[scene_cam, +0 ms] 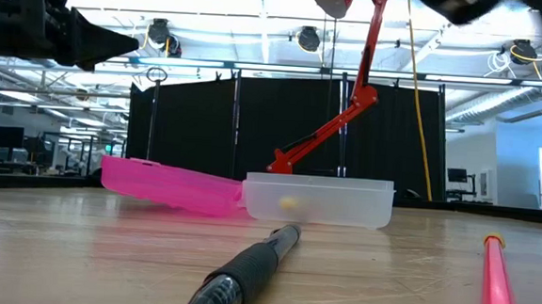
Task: Pick & place school supplies into a supply box
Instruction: Put the black pen into the pink supply box
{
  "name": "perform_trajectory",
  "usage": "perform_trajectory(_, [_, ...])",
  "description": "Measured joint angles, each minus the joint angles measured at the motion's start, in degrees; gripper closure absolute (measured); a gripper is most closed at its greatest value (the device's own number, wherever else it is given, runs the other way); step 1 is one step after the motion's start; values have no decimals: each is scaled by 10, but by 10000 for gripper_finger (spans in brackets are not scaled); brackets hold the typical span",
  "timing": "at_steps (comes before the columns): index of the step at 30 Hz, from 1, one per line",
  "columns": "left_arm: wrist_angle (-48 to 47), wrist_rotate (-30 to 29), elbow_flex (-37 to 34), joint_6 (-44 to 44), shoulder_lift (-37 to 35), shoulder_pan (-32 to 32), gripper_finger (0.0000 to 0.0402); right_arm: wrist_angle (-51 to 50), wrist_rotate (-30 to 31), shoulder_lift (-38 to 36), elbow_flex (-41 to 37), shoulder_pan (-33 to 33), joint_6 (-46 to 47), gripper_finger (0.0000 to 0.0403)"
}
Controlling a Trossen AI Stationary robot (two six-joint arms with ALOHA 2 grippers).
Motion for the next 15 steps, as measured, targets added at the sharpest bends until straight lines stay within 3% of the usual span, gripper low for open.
perform_trajectory(3, [0,0,0,3,0,0,362,22,-44,46,5,12,2,403])
perform_trajectory(9, [0,0,0,5,0,0,360,3,-24,84,5,29,35,398])
perform_trajectory(15, [0,0,0,6,0,0,360,20,-87,92,5,69,50,336])
